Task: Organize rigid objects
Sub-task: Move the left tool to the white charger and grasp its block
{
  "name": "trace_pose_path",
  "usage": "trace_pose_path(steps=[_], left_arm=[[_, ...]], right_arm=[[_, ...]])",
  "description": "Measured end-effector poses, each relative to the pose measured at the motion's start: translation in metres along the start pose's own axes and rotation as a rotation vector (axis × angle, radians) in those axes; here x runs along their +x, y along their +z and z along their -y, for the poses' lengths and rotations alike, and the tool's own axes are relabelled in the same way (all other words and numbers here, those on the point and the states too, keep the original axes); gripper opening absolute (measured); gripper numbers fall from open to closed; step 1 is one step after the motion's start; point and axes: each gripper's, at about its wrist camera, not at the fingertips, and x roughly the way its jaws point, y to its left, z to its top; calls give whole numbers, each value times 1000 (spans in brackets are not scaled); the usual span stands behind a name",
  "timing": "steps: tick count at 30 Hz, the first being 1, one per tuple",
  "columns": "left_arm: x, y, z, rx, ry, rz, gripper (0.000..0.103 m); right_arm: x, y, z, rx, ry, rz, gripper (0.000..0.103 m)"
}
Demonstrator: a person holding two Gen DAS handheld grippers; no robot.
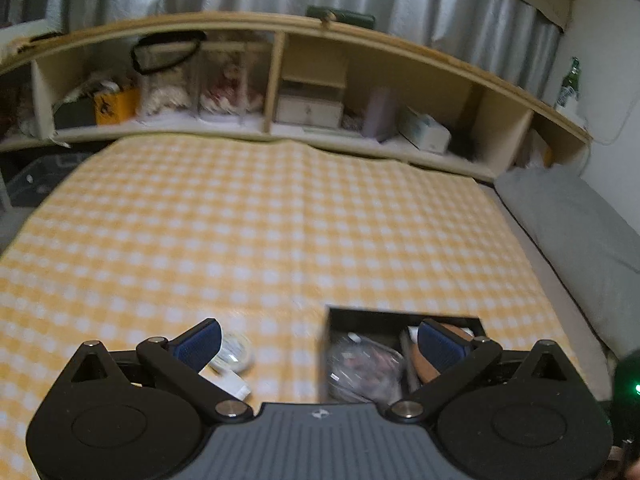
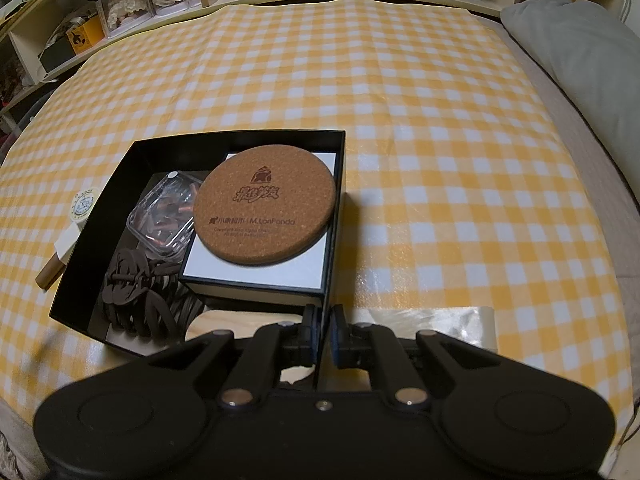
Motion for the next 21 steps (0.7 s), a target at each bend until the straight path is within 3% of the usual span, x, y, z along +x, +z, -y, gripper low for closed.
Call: trace_pose_path(steps=[7, 14, 21], left_arm=[[12, 12, -31, 28, 80, 29, 103], [42, 11, -61, 73, 74, -71, 102], [64, -5, -71, 185, 62, -177, 90]], right_arm=[[0, 0, 0, 2, 1, 2, 7], [-4, 1, 4, 16, 12, 5, 7], [-17, 1, 13, 59, 45, 18, 7]])
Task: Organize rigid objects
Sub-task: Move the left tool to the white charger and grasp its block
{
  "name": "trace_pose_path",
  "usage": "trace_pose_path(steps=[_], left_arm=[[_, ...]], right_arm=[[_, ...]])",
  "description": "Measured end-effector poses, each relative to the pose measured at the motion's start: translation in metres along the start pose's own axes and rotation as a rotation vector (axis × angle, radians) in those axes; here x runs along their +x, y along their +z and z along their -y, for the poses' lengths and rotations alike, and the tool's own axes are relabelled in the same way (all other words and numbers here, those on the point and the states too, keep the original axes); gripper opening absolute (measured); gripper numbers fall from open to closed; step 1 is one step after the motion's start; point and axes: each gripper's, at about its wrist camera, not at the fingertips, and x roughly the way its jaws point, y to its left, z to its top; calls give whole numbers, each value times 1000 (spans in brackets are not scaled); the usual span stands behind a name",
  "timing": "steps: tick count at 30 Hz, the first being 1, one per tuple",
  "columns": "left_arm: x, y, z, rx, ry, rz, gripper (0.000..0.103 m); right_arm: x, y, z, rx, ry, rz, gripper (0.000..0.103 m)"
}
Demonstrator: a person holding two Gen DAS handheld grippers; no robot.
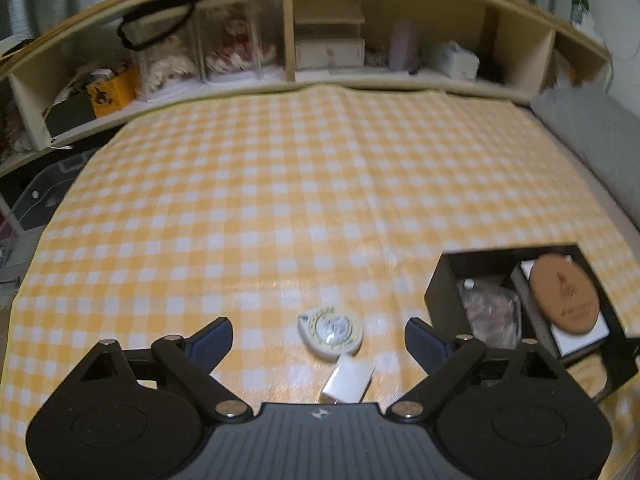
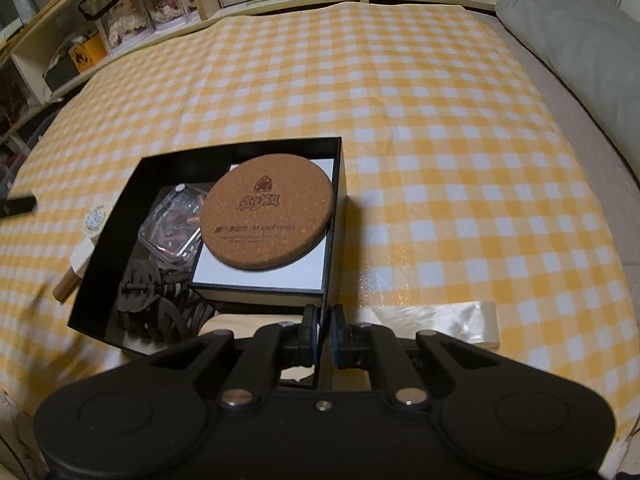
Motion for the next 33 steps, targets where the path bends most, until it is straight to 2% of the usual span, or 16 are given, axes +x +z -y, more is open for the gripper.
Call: trace_pose_path(steps=[10, 21, 29, 33], left_arm=[[28, -10, -1, 71, -19, -101, 83], [40, -18, 2, 123, -40, -136, 70], [57, -26, 5, 176, -53, -189, 68], [64, -30, 9, 213, -84, -166, 68]], right_arm=[[-2, -3, -6, -28, -36, 3, 6], [13, -9, -19, -75, -90, -1, 6], [14, -8, -19, -71, -87, 0, 6], [13, -9, -19, -70, -87, 0, 6]])
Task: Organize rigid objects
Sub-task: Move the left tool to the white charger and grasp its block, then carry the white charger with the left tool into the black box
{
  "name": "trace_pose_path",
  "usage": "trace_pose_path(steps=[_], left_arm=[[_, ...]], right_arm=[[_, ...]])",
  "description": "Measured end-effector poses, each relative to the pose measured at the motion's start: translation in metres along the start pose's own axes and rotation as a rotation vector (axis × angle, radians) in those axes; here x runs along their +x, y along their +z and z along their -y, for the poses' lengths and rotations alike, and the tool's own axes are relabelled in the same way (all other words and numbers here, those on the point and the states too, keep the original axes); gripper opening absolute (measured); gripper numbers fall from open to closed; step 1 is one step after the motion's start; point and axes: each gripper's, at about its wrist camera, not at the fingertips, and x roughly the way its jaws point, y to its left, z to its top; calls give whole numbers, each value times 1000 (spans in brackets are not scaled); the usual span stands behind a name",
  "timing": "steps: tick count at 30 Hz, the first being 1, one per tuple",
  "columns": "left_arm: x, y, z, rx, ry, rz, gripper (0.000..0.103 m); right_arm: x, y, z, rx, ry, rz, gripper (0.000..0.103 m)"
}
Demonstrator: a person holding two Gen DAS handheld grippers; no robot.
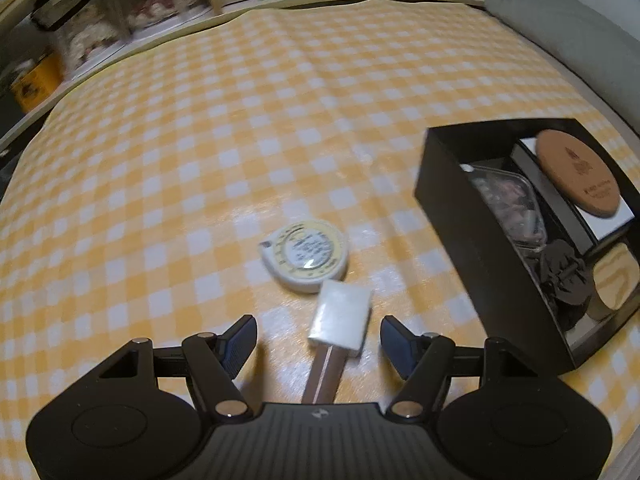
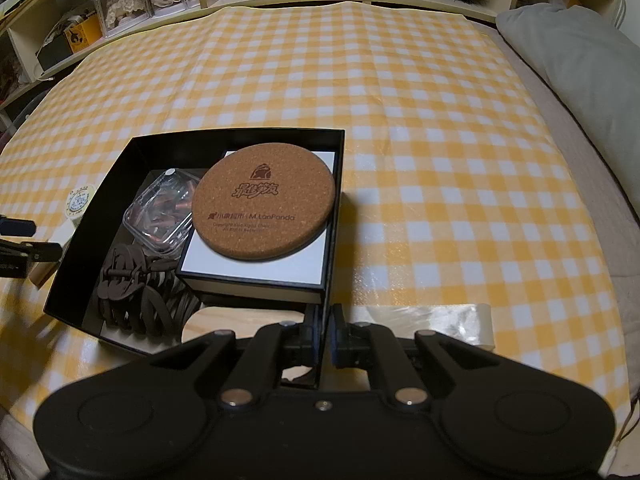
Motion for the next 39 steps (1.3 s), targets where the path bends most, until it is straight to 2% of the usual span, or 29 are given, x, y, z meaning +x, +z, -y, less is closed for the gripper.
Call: trace_pose_path(steps=[2, 4, 5, 8, 10, 16, 20, 25, 29, 33, 37, 39], left_arm=[[3, 1, 3, 17, -16, 5, 64], [5, 2, 5, 29, -32, 7, 51], [6, 3, 7, 34, -33, 2, 50], [12, 5, 12, 51, -16, -15, 43], [16, 5, 12, 52, -6, -35, 35], [13, 7, 2, -44, -32, -44, 33], [-10, 16, -4, -135, -42, 37, 32], [-36, 26, -6, -235, -101, 123, 32], [-51, 34, 4, -266, -194, 149, 32], [-67, 41, 20, -247, -302, 188, 32], [-70, 38, 42, -234, -352, 188, 32], [-65, 38, 49, -234, -347, 171, 32]], right_arm=[[0, 0, 0, 1, 1, 0, 6], [0, 0, 0, 1, 1, 0, 6], [0, 0, 0, 1, 0, 0, 6], [0, 0, 0, 1, 1, 0, 6], [0, 0, 0, 1, 1, 1, 6], [0, 0, 0, 2, 2, 1, 6], [0, 0, 0, 0, 1, 1, 6], [0, 0, 0, 0, 1, 0, 6], [0, 0, 0, 0, 1, 0, 6], [0, 0, 0, 0, 1, 0, 6], [0, 0, 0, -1, 0, -1, 6], [0, 0, 0, 0, 0, 0, 6]])
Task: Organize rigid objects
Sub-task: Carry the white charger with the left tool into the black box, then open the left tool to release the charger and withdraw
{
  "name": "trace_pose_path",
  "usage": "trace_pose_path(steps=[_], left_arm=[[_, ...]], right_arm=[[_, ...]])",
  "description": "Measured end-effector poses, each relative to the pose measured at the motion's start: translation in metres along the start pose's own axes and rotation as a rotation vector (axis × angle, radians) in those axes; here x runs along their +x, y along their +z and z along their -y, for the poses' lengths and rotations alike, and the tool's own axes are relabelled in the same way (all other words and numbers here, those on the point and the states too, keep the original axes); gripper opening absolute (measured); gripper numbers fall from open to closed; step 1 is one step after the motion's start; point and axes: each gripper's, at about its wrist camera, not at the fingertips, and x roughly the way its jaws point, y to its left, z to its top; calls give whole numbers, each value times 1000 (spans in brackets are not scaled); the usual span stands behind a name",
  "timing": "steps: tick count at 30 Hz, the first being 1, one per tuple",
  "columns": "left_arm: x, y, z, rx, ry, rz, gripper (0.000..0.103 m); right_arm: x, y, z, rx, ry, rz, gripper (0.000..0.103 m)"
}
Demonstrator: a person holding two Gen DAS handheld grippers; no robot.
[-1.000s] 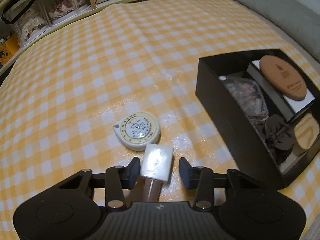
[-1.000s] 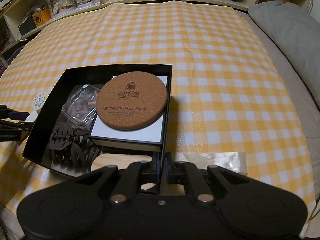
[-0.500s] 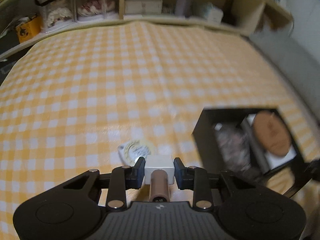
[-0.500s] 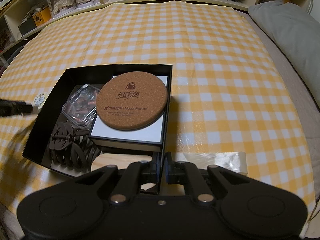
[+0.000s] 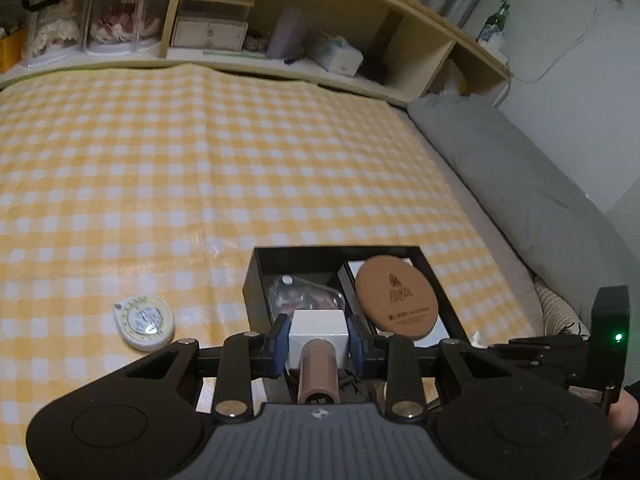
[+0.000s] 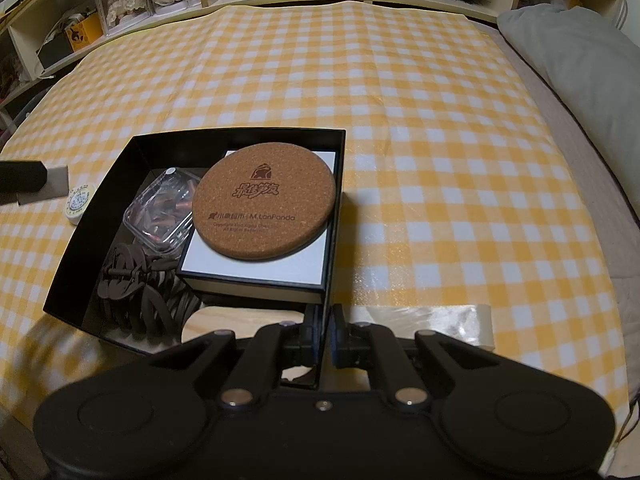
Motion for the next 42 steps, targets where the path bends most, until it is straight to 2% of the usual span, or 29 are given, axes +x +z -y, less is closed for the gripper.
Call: trace_pose_path(steps=[3, 5, 10, 14, 17, 19, 27, 31, 38, 40, 42], left_arm=[[11, -3, 4, 10, 47, 11, 32], [17, -3, 6, -9, 65, 45, 32], [33, -6, 7, -45, 166, 148, 32], [46, -11, 4, -72, 185, 168, 32], [50, -15, 5, -44, 189, 174, 34], [49, -14, 7, -26, 193, 146, 48], [43, -15, 8, -15, 203, 54, 51], [41, -18, 13, 2, 202, 21, 67], [36, -23, 22, 42, 196, -4, 87], [34, -24, 24, 46, 209, 3, 99], [32, -25, 25, 55, 217, 7, 101]], right_arm=[[0, 0, 0, -1, 0, 0, 6], [0, 0, 0, 0, -1, 0, 6], [0, 0, 0, -1, -1, 0, 6], [0, 0, 0, -1, 0, -1, 6], [0, 0, 0, -1, -1, -1, 6], [0, 0, 0, -1, -2, -1, 6], [0, 0, -1, -2, 0, -1, 6], [0, 0, -1, -3, -2, -1, 6], [0, 0, 0, -2, -1, -1, 6], [0, 0, 0, -2, -1, -1, 6], [0, 0, 0, -2, -1, -1, 6]])
